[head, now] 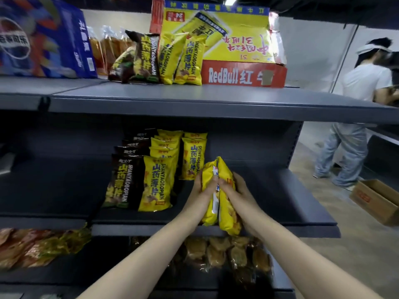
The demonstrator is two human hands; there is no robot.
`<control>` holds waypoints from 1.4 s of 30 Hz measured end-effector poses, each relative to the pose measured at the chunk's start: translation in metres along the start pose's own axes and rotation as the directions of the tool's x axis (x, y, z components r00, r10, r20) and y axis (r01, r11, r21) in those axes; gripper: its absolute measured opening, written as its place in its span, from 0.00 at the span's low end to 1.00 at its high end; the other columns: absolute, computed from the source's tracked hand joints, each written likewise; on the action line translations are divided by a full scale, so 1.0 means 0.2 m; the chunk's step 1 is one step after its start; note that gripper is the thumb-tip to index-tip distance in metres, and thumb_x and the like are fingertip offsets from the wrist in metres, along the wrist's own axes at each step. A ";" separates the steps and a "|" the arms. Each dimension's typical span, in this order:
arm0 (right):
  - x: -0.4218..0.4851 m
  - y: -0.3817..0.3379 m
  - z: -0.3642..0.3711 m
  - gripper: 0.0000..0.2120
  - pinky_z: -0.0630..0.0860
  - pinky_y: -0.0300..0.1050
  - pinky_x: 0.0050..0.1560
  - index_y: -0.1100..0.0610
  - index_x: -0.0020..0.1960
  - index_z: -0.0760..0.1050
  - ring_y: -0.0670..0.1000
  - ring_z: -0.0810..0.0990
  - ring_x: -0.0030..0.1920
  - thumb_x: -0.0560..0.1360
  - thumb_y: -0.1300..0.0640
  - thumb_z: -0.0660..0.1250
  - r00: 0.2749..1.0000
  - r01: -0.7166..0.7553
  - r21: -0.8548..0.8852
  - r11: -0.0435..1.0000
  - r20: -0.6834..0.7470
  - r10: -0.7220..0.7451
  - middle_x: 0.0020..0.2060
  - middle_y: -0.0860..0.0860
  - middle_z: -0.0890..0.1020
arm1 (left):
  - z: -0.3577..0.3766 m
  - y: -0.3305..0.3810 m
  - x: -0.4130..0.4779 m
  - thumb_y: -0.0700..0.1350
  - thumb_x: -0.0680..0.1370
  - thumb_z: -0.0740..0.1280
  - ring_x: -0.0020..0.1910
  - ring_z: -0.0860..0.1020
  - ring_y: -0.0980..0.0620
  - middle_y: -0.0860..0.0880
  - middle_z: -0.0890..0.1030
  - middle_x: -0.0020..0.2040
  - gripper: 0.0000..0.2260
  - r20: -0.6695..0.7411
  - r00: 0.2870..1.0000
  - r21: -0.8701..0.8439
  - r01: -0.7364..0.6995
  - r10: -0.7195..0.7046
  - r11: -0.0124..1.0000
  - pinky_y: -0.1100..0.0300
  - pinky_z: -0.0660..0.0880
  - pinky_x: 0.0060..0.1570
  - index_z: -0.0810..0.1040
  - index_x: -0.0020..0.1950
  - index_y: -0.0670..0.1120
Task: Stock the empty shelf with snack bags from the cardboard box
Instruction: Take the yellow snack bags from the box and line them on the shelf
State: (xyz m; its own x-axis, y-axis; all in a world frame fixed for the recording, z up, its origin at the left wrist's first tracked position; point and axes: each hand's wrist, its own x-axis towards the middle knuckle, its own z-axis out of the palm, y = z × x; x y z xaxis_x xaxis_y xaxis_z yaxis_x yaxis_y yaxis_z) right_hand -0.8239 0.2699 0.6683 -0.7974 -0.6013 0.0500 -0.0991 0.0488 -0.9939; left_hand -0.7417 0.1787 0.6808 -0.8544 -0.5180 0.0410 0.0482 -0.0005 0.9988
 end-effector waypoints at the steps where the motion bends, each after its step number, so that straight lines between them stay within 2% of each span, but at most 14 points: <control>1: 0.03 0.01 0.03 0.24 0.75 0.36 0.46 0.48 0.69 0.63 0.42 0.78 0.52 0.76 0.46 0.66 1.000 -0.012 0.005 1.000 -0.009 0.012 0.57 0.46 0.77 | -0.04 0.00 0.01 0.56 0.79 0.59 0.58 0.75 0.58 0.57 0.74 0.63 0.22 -0.030 0.999 0.020 -0.016 0.017 1.000 0.64 0.70 0.54 0.61 0.73 0.57; 4: 0.15 0.02 0.13 0.25 0.76 0.39 0.48 0.51 0.69 0.65 0.46 0.79 0.53 0.76 0.48 0.67 0.997 -0.019 0.008 1.000 -0.073 0.019 0.55 0.48 0.78 | -0.17 0.03 0.06 0.55 0.80 0.59 0.61 0.69 0.57 0.59 0.70 0.61 0.22 -0.126 0.990 0.052 -0.051 0.057 0.997 0.62 0.63 0.57 0.59 0.73 0.58; 8: 0.35 0.05 0.26 0.32 0.72 0.43 0.59 0.50 0.73 0.60 0.50 0.75 0.60 0.74 0.48 0.69 0.982 0.040 -0.180 0.983 -0.176 -0.072 0.63 0.52 0.73 | -0.34 0.05 0.14 0.56 0.79 0.58 0.64 0.63 0.60 0.59 0.66 0.66 0.27 -0.169 0.981 0.113 -0.073 0.092 0.991 0.64 0.59 0.62 0.52 0.76 0.58; 11: 0.47 0.05 0.34 0.32 0.72 0.46 0.58 0.48 0.73 0.59 0.53 0.73 0.61 0.74 0.47 0.69 0.965 0.049 -0.333 0.942 -0.229 -0.131 0.67 0.52 0.67 | -0.43 0.07 0.20 0.55 0.80 0.59 0.65 0.65 0.59 0.57 0.67 0.68 0.28 -0.195 0.975 0.104 -0.090 0.109 0.990 0.64 0.60 0.61 0.52 0.77 0.56; 14: 0.57 0.06 0.43 0.32 0.78 0.56 0.52 0.47 0.72 0.57 0.57 0.76 0.59 0.74 0.45 0.67 0.946 0.068 -0.483 0.873 -0.246 -0.210 0.68 0.52 0.64 | -0.50 0.10 0.24 0.55 0.80 0.58 0.62 0.66 0.61 0.60 0.67 0.63 0.28 -0.195 0.971 0.106 -0.117 0.136 0.987 0.63 0.61 0.60 0.51 0.77 0.57; 17: 0.66 0.09 0.50 0.33 0.76 0.55 0.52 0.51 0.73 0.57 0.59 0.71 0.64 0.74 0.45 0.67 0.915 0.069 -0.605 0.794 -0.278 -0.292 0.67 0.54 0.64 | -0.58 0.11 0.27 0.54 0.79 0.59 0.66 0.69 0.58 0.58 0.69 0.68 0.27 -0.196 0.966 0.099 -0.151 0.168 0.984 0.62 0.64 0.61 0.53 0.76 0.57; 19: 0.72 0.12 0.53 0.34 0.75 0.55 0.51 0.52 0.74 0.56 0.58 0.67 0.66 0.73 0.45 0.68 0.902 0.060 -0.648 0.759 -0.291 -0.320 0.65 0.54 0.64 | -0.61 0.12 0.29 0.54 0.79 0.59 0.61 0.73 0.64 0.61 0.73 0.63 0.26 -0.200 0.963 0.111 -0.158 0.178 0.981 0.66 0.68 0.61 0.56 0.75 0.57; 22: 0.79 0.16 0.57 0.36 0.77 0.56 0.51 0.54 0.73 0.57 0.58 0.67 0.66 0.72 0.46 0.69 0.885 0.024 -0.676 0.737 -0.329 -0.330 0.64 0.56 0.65 | -0.65 0.13 0.31 0.52 0.80 0.59 0.45 0.71 0.80 0.70 0.71 0.53 0.21 -0.225 0.956 0.117 -0.165 0.188 0.979 0.83 0.67 0.43 0.59 0.72 0.60; 25: 0.84 0.22 0.61 0.39 0.74 0.57 0.54 0.58 0.74 0.58 0.60 0.67 0.64 0.71 0.45 0.70 0.853 -0.052 -0.704 0.708 -0.400 -0.334 0.64 0.57 0.66 | -0.67 0.15 0.33 0.52 0.80 0.59 0.39 0.67 0.82 0.74 0.66 0.48 0.18 -0.238 0.958 0.097 -0.142 0.161 0.985 0.86 0.64 0.33 0.57 0.66 0.65; 29: 0.92 0.26 0.67 0.43 0.70 0.58 0.56 0.57 0.75 0.54 0.60 0.65 0.65 0.70 0.38 0.67 0.828 -0.144 -0.697 0.702 -0.473 -0.301 0.69 0.57 0.63 | -0.71 0.15 0.38 0.53 0.79 0.59 0.49 0.70 0.75 0.68 0.72 0.56 0.21 -0.250 0.949 0.089 -0.173 0.190 0.981 0.85 0.66 0.39 0.59 0.71 0.62; 32: 0.96 0.26 0.70 0.44 0.68 0.58 0.58 0.55 0.75 0.52 0.59 0.65 0.67 0.70 0.35 0.65 0.807 -0.166 -0.661 0.732 -0.517 -0.284 0.71 0.55 0.61 | -0.72 0.16 0.40 0.57 0.77 0.59 0.61 0.71 0.65 0.63 0.71 0.64 0.23 -0.253 0.947 0.083 -0.185 0.200 0.979 0.72 0.65 0.54 0.59 0.72 0.61; 36: 0.97 0.26 0.73 0.44 0.68 0.58 0.59 0.55 0.76 0.50 0.59 0.65 0.68 0.70 0.33 0.63 0.804 -0.169 -0.651 0.740 -0.526 -0.279 0.72 0.55 0.61 | -0.71 0.18 0.42 0.54 0.79 0.58 0.51 0.70 0.77 0.70 0.71 0.56 0.19 -0.263 0.944 0.094 -0.179 0.198 0.979 0.77 0.63 0.50 0.59 0.69 0.64; 39: 0.95 0.26 0.71 0.46 0.67 0.59 0.61 0.54 0.77 0.49 0.59 0.63 0.69 0.70 0.33 0.63 0.813 -0.137 -0.656 0.742 -0.503 -0.294 0.73 0.55 0.59 | -0.71 0.16 0.42 0.55 0.79 0.58 0.53 0.70 0.72 0.68 0.71 0.57 0.19 -0.259 0.947 0.082 -0.172 0.188 0.982 0.74 0.64 0.52 0.60 0.70 0.63; 42: 0.88 0.28 0.67 0.47 0.66 0.62 0.64 0.53 0.77 0.47 0.59 0.60 0.71 0.69 0.33 0.64 0.834 -0.020 -0.690 0.724 -0.411 -0.368 0.75 0.55 0.55 | -0.69 0.15 0.41 0.54 0.80 0.57 0.47 0.68 0.76 0.73 0.67 0.52 0.19 -0.251 0.952 0.086 -0.160 0.177 0.983 0.84 0.64 0.40 0.56 0.69 0.66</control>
State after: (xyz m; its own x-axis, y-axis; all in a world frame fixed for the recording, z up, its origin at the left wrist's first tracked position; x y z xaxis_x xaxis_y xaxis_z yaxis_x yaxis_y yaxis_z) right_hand -0.8905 0.0595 0.6078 -0.8732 -0.1922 0.4479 -0.4661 0.5977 -0.6523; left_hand -0.7396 0.0177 0.7110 -0.6744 -0.7080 0.2094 0.1398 0.1561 0.9778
